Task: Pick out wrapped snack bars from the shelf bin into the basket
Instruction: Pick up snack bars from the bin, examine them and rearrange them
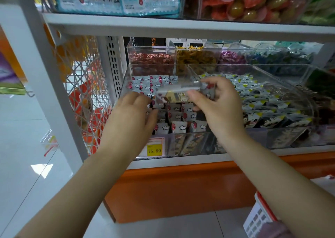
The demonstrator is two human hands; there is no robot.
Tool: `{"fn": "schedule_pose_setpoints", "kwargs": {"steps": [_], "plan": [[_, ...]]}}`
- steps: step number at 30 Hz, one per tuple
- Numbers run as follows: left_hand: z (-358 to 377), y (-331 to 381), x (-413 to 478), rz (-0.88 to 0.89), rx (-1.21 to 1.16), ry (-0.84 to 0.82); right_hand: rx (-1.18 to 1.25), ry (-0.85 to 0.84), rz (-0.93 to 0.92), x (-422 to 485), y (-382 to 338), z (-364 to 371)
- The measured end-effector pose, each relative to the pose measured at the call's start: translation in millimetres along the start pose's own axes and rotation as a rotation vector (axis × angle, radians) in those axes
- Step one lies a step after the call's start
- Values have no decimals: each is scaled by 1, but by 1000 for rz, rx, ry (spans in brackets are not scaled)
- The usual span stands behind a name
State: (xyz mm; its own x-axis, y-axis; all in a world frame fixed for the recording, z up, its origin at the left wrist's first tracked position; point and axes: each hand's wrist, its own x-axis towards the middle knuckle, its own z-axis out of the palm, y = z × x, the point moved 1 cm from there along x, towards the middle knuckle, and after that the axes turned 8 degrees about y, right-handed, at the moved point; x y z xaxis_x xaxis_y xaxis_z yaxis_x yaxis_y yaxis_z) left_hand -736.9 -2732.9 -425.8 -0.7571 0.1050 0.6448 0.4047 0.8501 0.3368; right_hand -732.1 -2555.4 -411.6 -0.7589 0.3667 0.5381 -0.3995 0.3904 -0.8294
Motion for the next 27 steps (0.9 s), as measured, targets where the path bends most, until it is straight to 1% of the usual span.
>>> {"fn": "schedule_pose_setpoints", "kwargs": {"steps": [2, 4, 6, 8, 12, 15, 17, 20, 21, 23, 25, 27], "plan": [[10, -2, 5, 80, 164, -122, -54, -2, -63, 19, 0, 18], [17, -3, 8, 79, 258, -227, -149, -27, -122, 38, 2, 39], [23, -4, 8, 52, 334, -301, -255, -91, -165, 55, 5, 59], [28, -3, 7, 60, 412, -354, -361, -191, -213, 68, 7, 77], [31, -2, 7, 52, 366, -382, -552, -447, -331, 78, 1, 106], [28, -1, 5, 66, 333, -379, -710, -582, -363, 80, -1, 122], [25, 0, 3, 70, 329, -378, -727, -681, -339, 80, 2, 129], [20, 1, 0, 105, 403, -368, -708, -858, -297, 78, 9, 133], [18, 1, -1, 121, 433, -362, -710, -879, -290, 80, 9, 133], [14, 0, -1, 157, 475, -334, -692, -869, -273, 86, 9, 132], [10, -1, -1, 189, 497, -304, -636, -794, -228, 94, 10, 131], [7, -3, -1, 195, 496, -289, -596, -674, -205, 99, 13, 132]]}}
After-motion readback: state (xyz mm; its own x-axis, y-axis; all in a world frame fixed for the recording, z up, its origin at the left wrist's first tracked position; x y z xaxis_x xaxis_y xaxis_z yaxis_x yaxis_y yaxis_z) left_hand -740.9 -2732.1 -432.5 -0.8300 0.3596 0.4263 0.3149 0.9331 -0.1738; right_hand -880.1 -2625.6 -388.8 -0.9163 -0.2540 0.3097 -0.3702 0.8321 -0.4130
